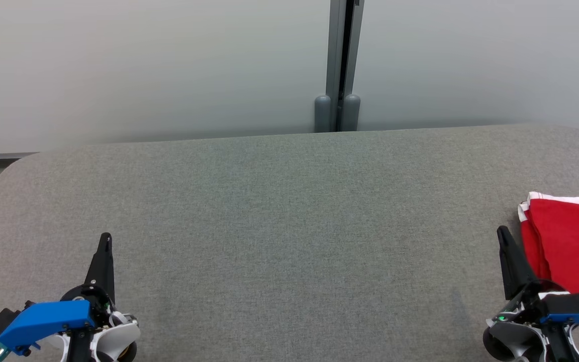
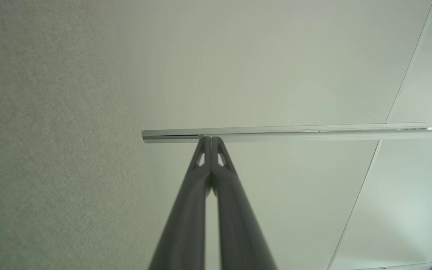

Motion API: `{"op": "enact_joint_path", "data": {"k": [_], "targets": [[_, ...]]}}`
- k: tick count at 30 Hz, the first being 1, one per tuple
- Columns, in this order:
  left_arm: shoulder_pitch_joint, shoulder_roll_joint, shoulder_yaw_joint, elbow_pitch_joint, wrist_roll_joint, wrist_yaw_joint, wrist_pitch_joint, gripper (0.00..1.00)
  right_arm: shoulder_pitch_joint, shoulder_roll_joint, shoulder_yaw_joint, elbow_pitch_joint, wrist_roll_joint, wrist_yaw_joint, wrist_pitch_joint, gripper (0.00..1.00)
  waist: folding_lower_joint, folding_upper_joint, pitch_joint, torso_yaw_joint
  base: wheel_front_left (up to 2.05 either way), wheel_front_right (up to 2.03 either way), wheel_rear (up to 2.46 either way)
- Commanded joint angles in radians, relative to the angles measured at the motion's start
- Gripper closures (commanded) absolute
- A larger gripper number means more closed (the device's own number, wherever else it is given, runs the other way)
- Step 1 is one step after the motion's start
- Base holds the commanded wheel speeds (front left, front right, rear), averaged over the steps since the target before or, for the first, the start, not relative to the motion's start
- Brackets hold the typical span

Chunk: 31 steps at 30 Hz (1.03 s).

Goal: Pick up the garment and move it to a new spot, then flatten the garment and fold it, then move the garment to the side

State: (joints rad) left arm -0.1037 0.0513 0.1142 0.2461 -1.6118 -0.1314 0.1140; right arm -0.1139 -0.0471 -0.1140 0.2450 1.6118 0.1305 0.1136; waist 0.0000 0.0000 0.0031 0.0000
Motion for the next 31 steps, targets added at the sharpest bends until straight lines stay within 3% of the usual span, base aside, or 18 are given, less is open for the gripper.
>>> {"op": "enact_joint_path", "data": {"k": [1, 31], "targets": [[-0.010, -0.002, 0.001, -0.004, -0.002, 0.001, 0.004, 1.00, 0.011, -0.006, -0.002, -0.004, 0.002, 0.000, 0.004, 1.00, 0.0000, 0.0000, 0.000, 0.000, 0.00, 0.00, 0.00], [-0.010, -0.002, 0.001, -0.004, -0.002, 0.001, 0.004, 1.00, 0.011, -0.006, -0.002, -0.004, 0.002, 0.000, 0.004, 1.00, 0.0000, 0.0000, 0.000, 0.000, 0.00, 0.00, 0.00]]}}
